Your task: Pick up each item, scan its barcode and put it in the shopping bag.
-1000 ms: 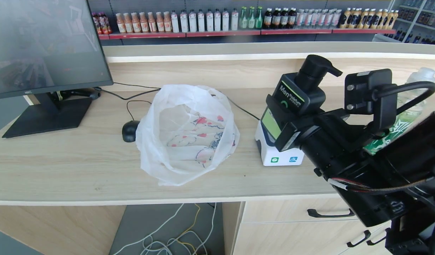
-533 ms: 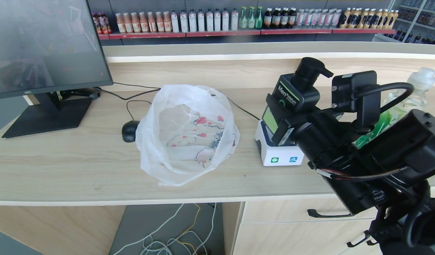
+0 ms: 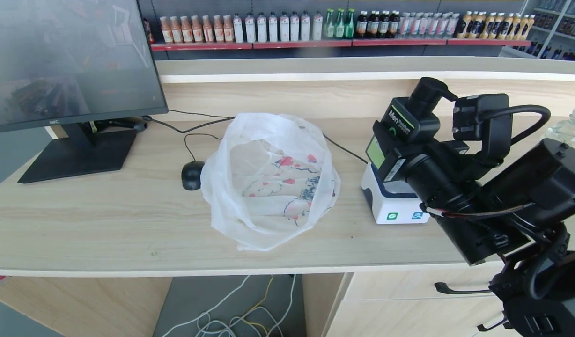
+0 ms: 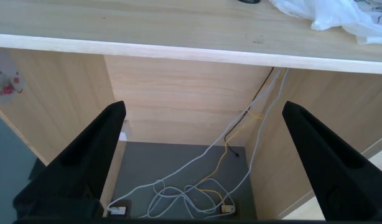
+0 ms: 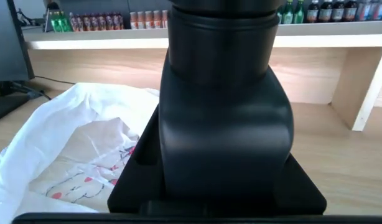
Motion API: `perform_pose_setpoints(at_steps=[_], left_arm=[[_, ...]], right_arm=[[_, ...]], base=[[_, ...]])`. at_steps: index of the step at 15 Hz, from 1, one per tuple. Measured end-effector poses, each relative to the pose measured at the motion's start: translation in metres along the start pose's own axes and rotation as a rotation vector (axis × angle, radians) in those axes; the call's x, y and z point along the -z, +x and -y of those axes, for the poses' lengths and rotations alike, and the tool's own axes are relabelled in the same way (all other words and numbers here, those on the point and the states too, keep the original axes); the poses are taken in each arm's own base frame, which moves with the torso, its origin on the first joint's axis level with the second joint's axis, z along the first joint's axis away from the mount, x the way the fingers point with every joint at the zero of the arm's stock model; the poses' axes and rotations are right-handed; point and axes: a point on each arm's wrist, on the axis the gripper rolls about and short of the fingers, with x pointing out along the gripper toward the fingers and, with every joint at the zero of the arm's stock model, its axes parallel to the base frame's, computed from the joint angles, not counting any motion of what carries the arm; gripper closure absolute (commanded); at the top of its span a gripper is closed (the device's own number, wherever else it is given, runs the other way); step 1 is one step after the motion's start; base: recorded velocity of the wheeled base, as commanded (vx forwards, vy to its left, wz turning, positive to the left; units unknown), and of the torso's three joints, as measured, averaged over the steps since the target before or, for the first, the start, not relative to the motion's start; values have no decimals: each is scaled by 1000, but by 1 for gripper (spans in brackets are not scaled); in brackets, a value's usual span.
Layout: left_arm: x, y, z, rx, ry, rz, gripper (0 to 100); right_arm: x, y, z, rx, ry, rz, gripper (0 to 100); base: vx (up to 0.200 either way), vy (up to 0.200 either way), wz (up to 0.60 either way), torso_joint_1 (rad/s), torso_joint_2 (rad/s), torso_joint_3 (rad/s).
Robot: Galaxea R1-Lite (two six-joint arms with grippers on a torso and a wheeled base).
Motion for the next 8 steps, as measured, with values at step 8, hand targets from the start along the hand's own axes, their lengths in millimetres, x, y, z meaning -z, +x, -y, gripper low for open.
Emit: perform_pose_setpoints(at_steps=[8], left_arm=[[0, 0, 0, 0, 0, 1, 0]], right_arm=[[2, -2, 4, 9, -4, -8, 100]], base=[[0, 125, 0, 3, 6, 0]])
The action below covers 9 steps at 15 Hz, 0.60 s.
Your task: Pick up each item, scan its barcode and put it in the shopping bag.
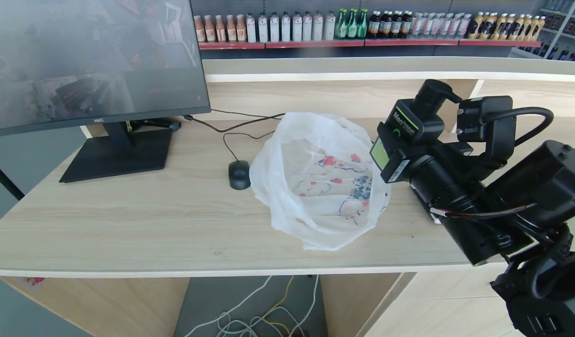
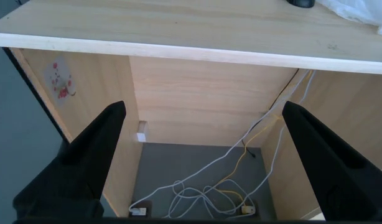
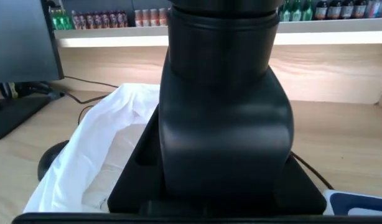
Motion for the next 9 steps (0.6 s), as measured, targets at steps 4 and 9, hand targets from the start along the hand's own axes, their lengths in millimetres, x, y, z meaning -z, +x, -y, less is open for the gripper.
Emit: perform_pose_setpoints(at_steps=[4, 9], left_arm=[[0, 0, 0, 0, 0, 0, 0], [0, 0, 0, 0, 0, 0, 0]], right_arm=[[3, -8, -2, -19, -5, -25, 100], [13, -21, -14, -89, -12, -80, 100]], base=[[0, 0, 0, 0, 0, 0], [0, 0, 0, 0, 0, 0]])
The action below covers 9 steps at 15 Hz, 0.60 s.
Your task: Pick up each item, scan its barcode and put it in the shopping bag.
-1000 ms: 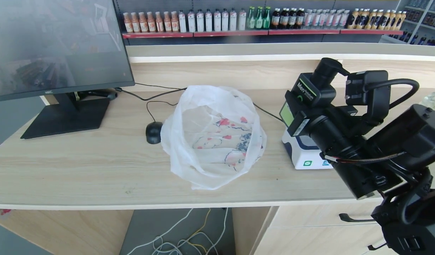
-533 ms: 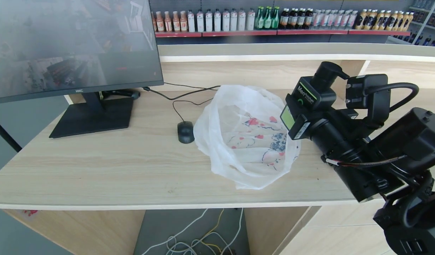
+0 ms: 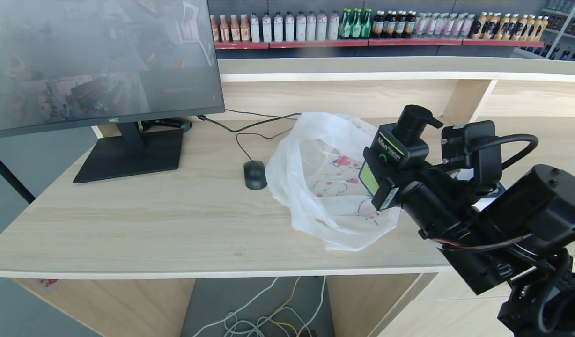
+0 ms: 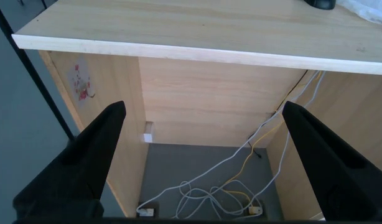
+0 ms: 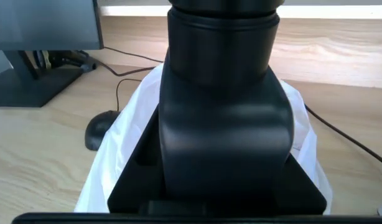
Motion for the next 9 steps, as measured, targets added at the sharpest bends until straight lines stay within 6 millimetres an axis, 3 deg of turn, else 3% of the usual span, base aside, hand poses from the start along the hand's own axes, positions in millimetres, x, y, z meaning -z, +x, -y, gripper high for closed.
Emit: perform_pose_setpoints(at_steps=[4, 9], left_arm=[[0, 0, 0, 0, 0, 0, 0], [0, 0, 0, 0, 0, 0, 0]], right_arm=[[11, 9, -4, -27, -34, -19, 100], [26, 42, -13, -15, -37, 2, 100]], base=[[0, 0, 0, 0, 0, 0], [0, 0, 0, 0, 0, 0]])
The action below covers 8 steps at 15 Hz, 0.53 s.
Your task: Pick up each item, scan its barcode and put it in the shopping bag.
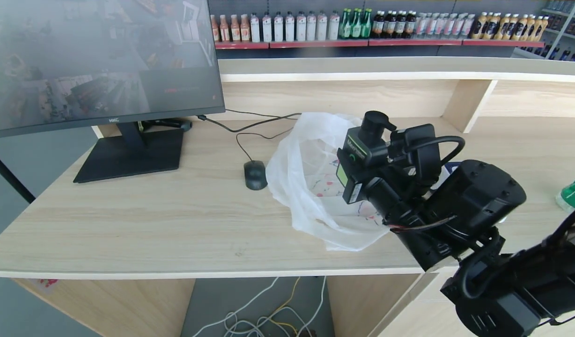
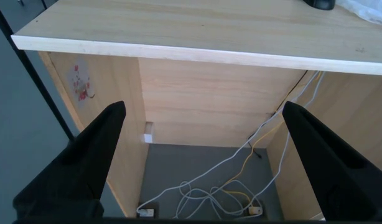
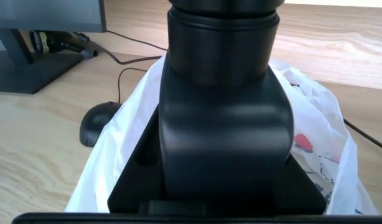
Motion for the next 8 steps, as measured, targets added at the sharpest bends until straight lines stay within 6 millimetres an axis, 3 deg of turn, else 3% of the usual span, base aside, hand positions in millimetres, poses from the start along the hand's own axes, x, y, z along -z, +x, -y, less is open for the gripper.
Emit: perform_pose_setpoints(at_steps=[5, 8], left_arm=[[0, 0, 0, 0, 0, 0, 0], [0, 0, 0, 0, 0, 0, 0]], right_arm=[[11, 42, 21, 27, -26, 18, 100], [4, 67, 25, 31, -34, 23, 100]], base=[[0, 0, 0, 0, 0, 0], [0, 0, 0, 0, 0, 0]])
